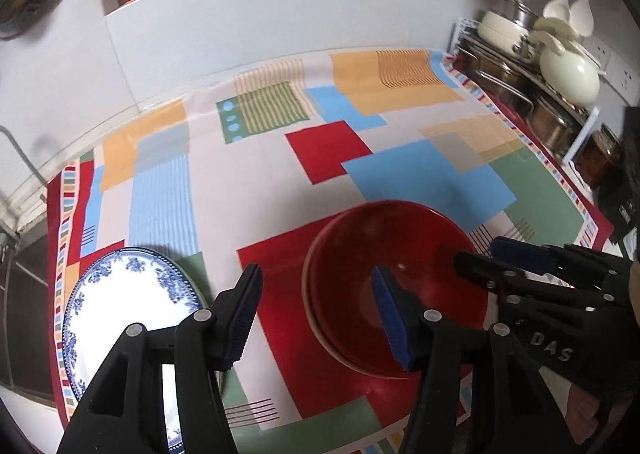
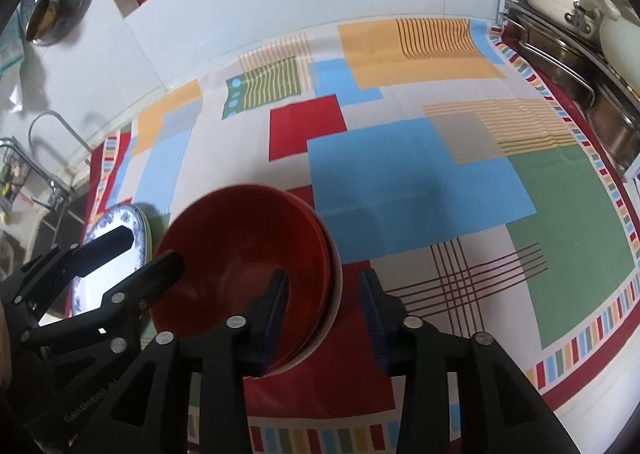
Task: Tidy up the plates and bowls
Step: 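Close both grippers on the rims of the nested bowl stack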
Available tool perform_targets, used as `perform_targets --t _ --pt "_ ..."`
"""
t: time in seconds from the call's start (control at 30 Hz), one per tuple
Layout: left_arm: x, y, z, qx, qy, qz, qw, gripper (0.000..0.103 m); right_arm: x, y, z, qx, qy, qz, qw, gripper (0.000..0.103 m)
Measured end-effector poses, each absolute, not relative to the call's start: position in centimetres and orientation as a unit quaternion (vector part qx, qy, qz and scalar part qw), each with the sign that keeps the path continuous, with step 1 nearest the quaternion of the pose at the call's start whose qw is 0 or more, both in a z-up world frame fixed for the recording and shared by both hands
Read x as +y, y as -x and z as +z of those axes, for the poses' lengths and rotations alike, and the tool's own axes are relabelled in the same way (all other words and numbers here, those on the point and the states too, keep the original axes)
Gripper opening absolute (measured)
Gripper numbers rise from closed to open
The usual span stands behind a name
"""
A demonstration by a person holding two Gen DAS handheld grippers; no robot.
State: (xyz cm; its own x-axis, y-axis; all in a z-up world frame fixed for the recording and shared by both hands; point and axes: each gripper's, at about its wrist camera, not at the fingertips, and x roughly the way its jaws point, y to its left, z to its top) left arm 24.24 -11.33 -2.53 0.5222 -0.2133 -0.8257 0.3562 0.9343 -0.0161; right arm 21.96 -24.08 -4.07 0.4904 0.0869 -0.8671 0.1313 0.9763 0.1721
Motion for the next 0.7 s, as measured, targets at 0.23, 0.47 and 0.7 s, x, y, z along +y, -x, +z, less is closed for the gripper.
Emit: perform_targets --t 0.23,0.47,0.7 --pt "-10.6 -24.6 -2.4 0.458 -0.079 -0.150 0.873 0.058 -24.3 -21.9 -2.9 0.479 -0.117 -0.027 0.869 0.049" --pt "-10.7 -25.1 -4.6 0.489 -0.077 -0.156 0.855 0.058 -24.9 -22.5 -4.4 0.490 -0.134 -0.035 0.861 0.049" --pt "-11.4 -25.7 -6.7 0.520 -0.064 -0.170 0.834 0.057 -24.9 -22.8 -6.3 0.508 -0.146 -0.028 0.848 0.049"
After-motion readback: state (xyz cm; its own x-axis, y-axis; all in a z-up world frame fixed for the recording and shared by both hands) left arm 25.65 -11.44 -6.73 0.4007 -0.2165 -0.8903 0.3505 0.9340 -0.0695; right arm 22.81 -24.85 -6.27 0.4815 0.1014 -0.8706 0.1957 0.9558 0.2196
